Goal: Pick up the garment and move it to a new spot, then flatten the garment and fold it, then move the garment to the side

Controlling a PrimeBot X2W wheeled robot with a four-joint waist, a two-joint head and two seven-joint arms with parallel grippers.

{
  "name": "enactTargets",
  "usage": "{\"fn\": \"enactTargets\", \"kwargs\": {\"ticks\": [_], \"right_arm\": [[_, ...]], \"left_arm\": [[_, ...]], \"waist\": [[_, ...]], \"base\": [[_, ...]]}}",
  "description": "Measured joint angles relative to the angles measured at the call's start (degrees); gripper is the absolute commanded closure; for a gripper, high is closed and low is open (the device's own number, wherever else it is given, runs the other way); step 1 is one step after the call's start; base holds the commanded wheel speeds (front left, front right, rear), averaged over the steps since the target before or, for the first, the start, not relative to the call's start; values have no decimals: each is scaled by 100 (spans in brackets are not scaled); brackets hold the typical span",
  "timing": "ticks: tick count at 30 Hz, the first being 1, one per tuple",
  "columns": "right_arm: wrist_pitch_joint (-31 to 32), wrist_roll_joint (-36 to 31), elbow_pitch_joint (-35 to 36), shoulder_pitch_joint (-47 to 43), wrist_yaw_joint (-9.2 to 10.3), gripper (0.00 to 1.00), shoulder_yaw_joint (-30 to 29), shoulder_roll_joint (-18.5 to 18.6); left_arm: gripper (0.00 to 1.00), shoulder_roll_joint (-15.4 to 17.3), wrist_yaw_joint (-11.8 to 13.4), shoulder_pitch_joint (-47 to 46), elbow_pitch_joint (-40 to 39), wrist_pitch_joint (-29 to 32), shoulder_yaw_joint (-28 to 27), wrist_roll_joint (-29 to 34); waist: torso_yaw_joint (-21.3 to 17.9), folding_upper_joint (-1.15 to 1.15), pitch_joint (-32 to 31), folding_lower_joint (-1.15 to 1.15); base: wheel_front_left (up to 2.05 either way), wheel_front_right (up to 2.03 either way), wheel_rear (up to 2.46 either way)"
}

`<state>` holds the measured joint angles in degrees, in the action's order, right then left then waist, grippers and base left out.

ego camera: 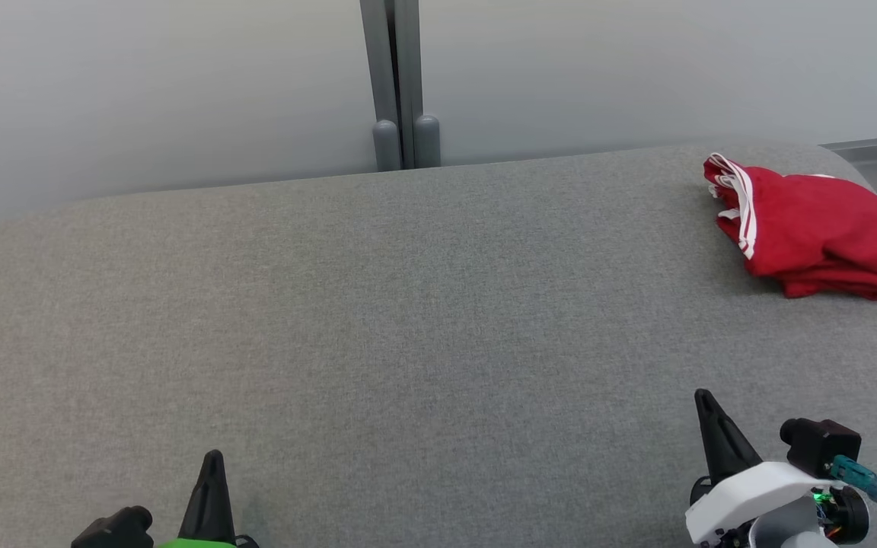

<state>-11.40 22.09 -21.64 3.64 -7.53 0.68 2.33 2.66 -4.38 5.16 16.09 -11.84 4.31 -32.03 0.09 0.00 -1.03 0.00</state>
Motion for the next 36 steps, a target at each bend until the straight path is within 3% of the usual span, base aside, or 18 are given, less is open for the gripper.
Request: {"fn": "enactTargets", "kwargs": {"ticks": [36], "right_arm": [[776,3056,332,62,0,100,-308,8]], "left_arm": [[100,3,-123,-470,-86,781,-445,-2628]], "waist": [[-3,0,38,0]], "base": [[0,0,0]]}}
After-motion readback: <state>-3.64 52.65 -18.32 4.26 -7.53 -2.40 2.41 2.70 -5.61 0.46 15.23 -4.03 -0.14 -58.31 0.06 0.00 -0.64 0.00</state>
